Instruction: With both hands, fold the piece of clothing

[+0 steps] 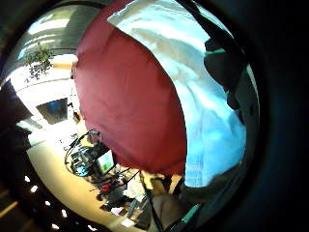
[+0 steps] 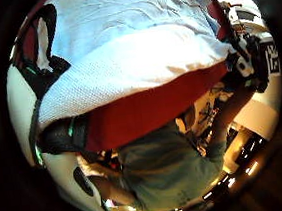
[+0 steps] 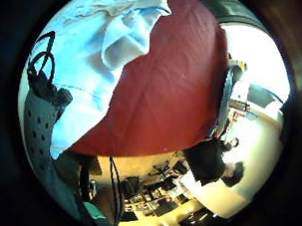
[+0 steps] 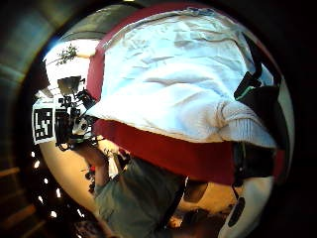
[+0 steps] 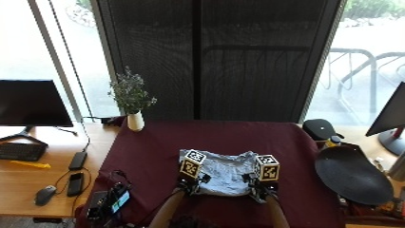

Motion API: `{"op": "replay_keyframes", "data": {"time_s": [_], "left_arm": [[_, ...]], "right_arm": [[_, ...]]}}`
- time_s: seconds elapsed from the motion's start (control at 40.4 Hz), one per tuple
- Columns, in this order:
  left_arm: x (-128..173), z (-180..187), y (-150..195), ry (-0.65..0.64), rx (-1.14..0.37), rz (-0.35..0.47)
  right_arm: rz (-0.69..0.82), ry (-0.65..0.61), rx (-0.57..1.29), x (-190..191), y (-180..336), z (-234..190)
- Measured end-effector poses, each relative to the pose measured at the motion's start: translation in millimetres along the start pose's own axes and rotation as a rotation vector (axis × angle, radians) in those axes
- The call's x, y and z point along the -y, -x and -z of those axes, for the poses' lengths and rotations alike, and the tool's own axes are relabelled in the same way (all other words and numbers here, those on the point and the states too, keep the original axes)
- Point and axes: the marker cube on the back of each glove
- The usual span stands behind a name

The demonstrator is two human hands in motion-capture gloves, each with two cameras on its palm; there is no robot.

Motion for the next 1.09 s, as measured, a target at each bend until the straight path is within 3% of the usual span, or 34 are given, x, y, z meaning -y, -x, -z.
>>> {"op": "replay_keyframes", "data": {"time_s": [0.099, 0.173, 0.247, 0.346, 0.396, 0.569, 0.692, 0.866, 0.989, 1.088], "left_arm": [[-10.0, 31.4, 5.6, 0.055, -0.01, -0.055], [4.1, 52.5, 17.8, 0.064, -0.045, -0.045], [25.9, 69.4, 34.1, 0.033, -0.067, 0.039], [47.4, 94.7, 55.4, -0.079, -0.065, 0.23], [62.4, 98.5, 59.7, -0.114, -0.086, 0.264], [103.2, 80.9, 66.4, -0.086, -0.04, 0.358], [131.6, 66.5, 64.6, -0.157, -0.017, 0.344], [150.3, 49.3, 63.2, -0.154, -0.034, 0.357], [151.8, 50.1, 67.4, -0.184, -0.027, 0.377], [144.9, 63.4, 68.3, -0.293, -0.07, 0.388]], "right_arm": [[0.012, -0.05, 0.055, -3.7, 1.3, 42.9], [-0.028, -0.139, 0.085, 17.2, -1.6, 78.1], [-0.08, -0.204, 0.111, 52.3, -5.8, 100.5], [-0.149, -0.296, 0.096, 81.7, 2.1, 128.8], [-0.199, -0.33, 0.059, 91.7, 5.0, 138.0], [-0.234, -0.407, 0.023, 144.0, 4.9, 131.4], [-0.283, -0.448, -0.057, 168.8, -0.2, 119.7], [-0.341, -0.485, -0.16, 179.4, -8.8, 113.6], [-0.309, -0.504, -0.105, 171.8, -7.6, 116.5], [-0.289, -0.52, -0.022, 156.5, -13.5, 121.9]]}}
